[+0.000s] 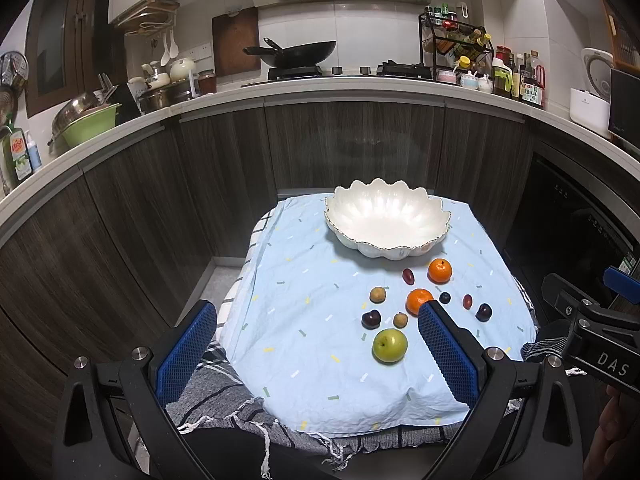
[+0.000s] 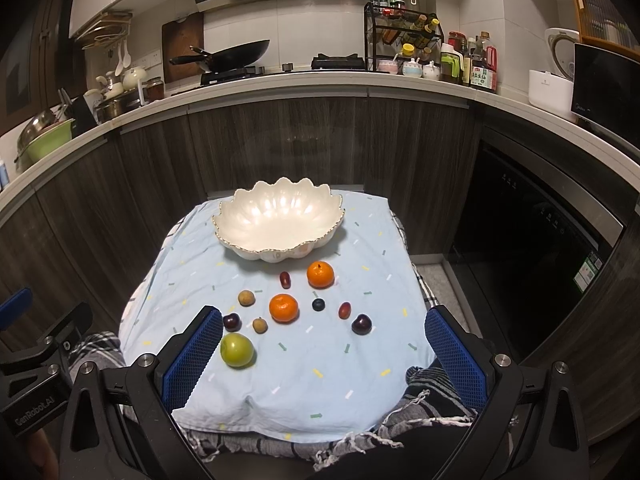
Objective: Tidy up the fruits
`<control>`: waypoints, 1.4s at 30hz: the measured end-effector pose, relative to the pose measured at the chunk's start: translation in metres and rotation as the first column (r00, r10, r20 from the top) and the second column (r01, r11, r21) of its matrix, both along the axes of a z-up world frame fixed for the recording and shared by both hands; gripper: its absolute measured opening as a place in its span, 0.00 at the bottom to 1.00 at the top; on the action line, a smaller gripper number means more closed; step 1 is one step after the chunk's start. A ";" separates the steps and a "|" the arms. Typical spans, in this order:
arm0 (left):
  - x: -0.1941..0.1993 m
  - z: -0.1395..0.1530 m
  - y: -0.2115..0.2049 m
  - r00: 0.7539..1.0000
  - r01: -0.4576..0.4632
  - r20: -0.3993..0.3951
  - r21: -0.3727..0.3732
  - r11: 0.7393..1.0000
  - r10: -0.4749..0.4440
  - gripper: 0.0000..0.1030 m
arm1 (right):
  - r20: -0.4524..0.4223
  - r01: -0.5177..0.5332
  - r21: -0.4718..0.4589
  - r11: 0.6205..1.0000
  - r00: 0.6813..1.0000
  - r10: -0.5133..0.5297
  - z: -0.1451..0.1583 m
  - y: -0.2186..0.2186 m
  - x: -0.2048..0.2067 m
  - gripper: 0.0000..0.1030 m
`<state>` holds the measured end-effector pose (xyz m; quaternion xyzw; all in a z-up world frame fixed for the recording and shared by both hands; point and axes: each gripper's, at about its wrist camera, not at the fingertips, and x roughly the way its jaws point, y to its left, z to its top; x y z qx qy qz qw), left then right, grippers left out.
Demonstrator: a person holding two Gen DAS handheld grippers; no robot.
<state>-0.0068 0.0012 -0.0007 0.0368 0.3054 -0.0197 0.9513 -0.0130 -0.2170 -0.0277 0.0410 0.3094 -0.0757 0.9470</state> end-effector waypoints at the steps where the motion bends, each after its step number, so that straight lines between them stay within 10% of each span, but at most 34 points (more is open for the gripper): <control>1: 0.000 0.000 0.000 1.000 0.000 0.000 0.000 1.000 0.000 1.00 | 0.000 0.000 -0.001 1.000 1.000 0.000 0.000 0.000 0.000 0.99; 42: 0.066 -0.051 -0.022 0.983 0.070 -0.176 0.042 0.997 -0.062 0.95 | -0.171 0.025 0.055 0.998 0.985 -0.015 -0.054 -0.019 0.067 0.99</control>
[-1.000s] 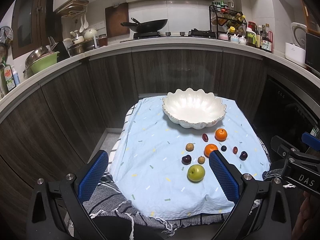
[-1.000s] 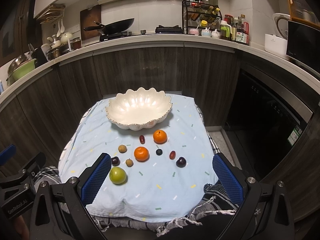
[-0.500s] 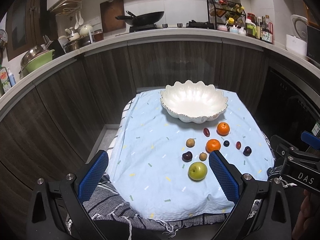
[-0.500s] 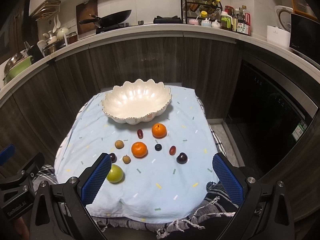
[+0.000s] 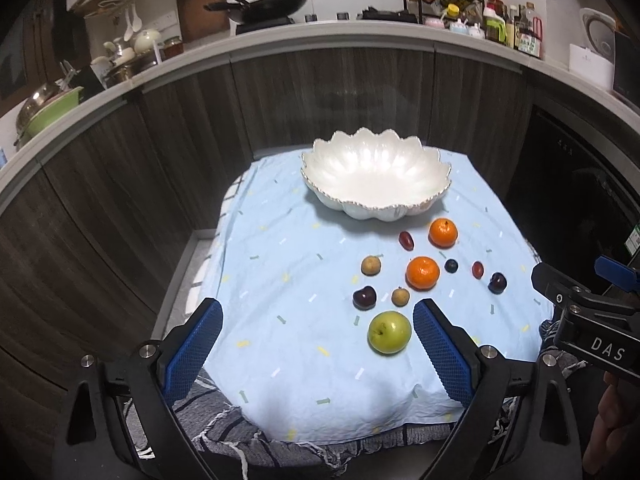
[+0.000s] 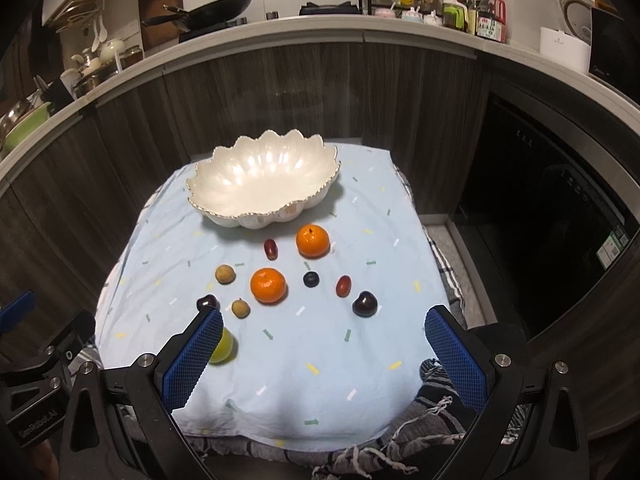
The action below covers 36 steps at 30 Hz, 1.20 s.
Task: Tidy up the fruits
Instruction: 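Move the left tool toward the green apple while the right tool approaches the dark cherry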
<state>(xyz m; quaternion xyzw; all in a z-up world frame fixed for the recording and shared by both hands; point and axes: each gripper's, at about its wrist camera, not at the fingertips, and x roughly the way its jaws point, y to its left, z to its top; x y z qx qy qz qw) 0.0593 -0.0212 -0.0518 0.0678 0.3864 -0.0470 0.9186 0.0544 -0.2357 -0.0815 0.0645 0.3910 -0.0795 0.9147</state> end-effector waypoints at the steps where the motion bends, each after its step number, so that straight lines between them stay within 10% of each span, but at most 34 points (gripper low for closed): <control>1: 0.003 -0.003 -0.001 1.000 0.002 -0.010 0.001 1.000 -0.002 0.95 | -0.007 0.000 0.002 1.000 1.000 0.000 -0.003 0.000 0.002 0.99; 36: 0.078 -0.110 -0.055 0.933 0.139 -0.331 -0.033 0.990 -0.142 0.82 | -0.215 0.032 0.013 0.999 0.976 -0.028 -0.088 -0.034 0.076 0.99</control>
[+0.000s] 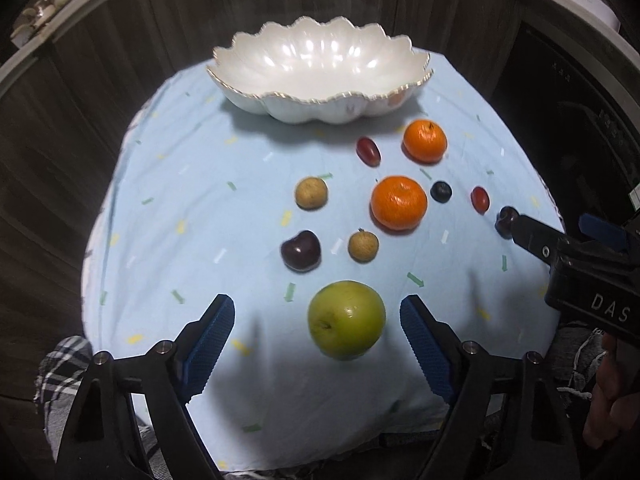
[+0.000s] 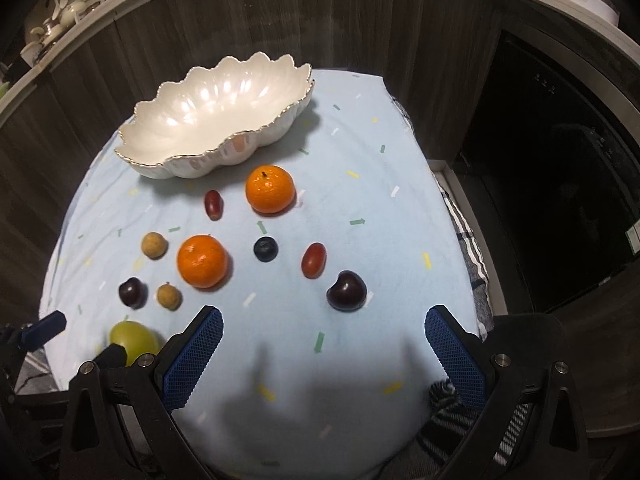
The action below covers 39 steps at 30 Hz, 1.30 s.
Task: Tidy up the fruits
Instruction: 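Move the left tool toward the green apple while the right tool approaches the dark cherry, then close the left gripper on the green apple while the right gripper closes on the dark cherry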
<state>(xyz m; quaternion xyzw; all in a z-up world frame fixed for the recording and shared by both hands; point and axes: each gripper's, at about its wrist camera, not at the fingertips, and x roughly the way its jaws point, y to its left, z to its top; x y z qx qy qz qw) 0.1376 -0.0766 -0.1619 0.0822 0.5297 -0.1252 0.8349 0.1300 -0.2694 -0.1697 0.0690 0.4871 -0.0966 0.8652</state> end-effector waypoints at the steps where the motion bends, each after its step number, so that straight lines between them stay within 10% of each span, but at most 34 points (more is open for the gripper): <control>1: 0.001 -0.003 -0.002 1.000 0.002 -0.008 0.000 1.000 -0.002 0.82 | -0.003 -0.002 -0.002 1.000 1.000 0.002 -0.002 -0.001 0.002 0.99; 39: 0.022 -0.047 -0.022 0.994 0.039 -0.106 -0.014 0.999 -0.041 0.47 | -0.085 -0.014 0.029 0.999 0.996 0.017 -0.058 -0.017 0.032 0.31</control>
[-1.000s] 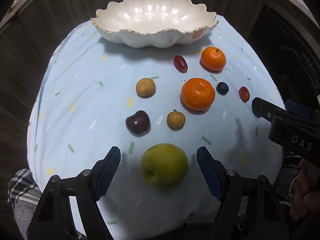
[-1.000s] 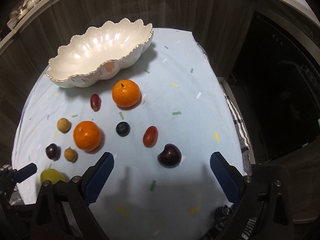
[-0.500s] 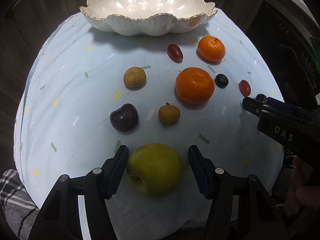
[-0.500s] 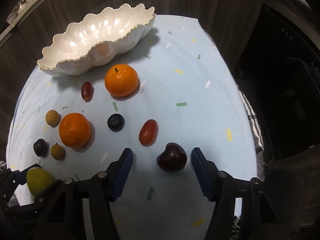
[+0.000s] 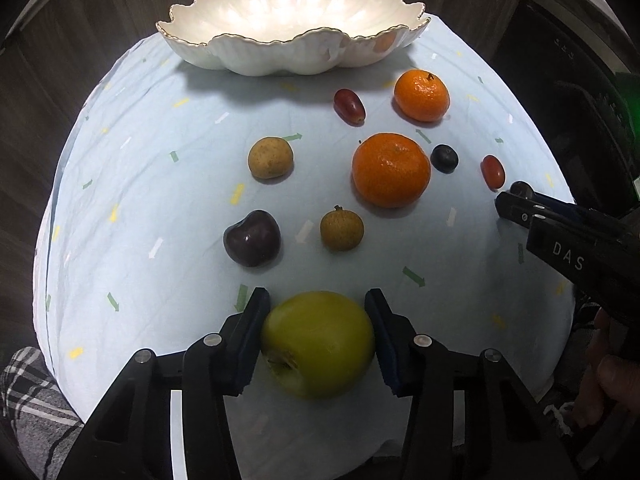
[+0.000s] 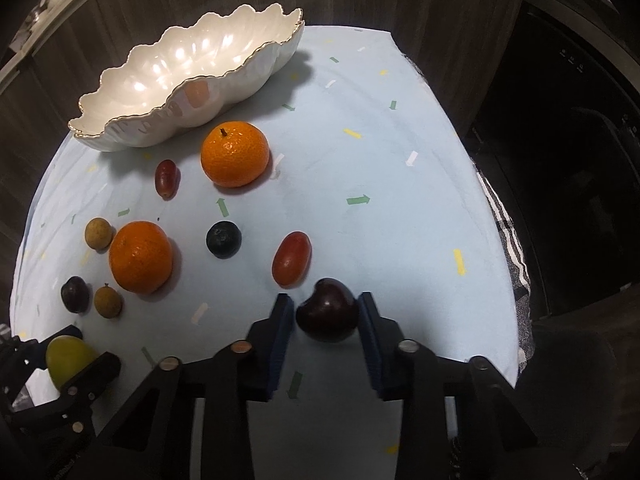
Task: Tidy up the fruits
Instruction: 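Close the left gripper on the green apple while the right gripper closes on the dark cherry, then lift and carry the apple with the left tool while the right tool carries the cherry to the bowl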
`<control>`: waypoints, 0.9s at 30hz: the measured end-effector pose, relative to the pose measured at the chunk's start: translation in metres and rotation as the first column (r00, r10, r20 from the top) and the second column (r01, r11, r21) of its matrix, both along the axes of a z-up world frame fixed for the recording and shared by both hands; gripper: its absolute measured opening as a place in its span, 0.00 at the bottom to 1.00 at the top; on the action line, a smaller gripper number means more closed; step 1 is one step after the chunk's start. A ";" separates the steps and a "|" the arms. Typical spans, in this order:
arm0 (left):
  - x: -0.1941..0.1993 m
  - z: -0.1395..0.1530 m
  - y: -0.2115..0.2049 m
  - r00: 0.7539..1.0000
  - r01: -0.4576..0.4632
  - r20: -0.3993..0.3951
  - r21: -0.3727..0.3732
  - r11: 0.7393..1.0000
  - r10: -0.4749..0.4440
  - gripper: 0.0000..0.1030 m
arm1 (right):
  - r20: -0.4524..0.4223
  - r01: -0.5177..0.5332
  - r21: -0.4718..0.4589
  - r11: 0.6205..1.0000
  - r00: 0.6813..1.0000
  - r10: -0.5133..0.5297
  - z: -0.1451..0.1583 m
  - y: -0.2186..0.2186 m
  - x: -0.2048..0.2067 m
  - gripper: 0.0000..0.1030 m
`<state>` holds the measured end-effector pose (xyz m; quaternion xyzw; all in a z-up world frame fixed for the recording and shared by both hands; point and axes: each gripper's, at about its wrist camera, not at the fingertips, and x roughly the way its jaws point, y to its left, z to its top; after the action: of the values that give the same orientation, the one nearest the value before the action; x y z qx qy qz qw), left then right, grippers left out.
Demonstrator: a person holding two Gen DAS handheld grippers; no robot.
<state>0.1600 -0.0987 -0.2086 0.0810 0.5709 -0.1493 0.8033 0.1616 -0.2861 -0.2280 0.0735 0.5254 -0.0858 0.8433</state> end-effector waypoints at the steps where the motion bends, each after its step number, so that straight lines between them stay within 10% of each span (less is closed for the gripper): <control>1: -0.001 0.000 0.000 1.000 0.001 0.001 0.000 1.000 -0.001 0.47 | 0.000 -0.001 -0.002 1.000 1.000 0.001 0.000 0.000 0.000 0.31; 27: 0.003 0.043 0.013 0.996 -0.021 0.085 -0.019 1.000 0.022 0.47 | 0.083 -0.019 0.034 0.999 0.996 0.016 0.036 0.009 -0.003 0.30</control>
<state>0.1630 -0.0860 -0.1658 0.0737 0.5357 -0.1423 0.8290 0.1588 -0.2772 -0.1918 0.0868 0.4919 -0.0661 0.8638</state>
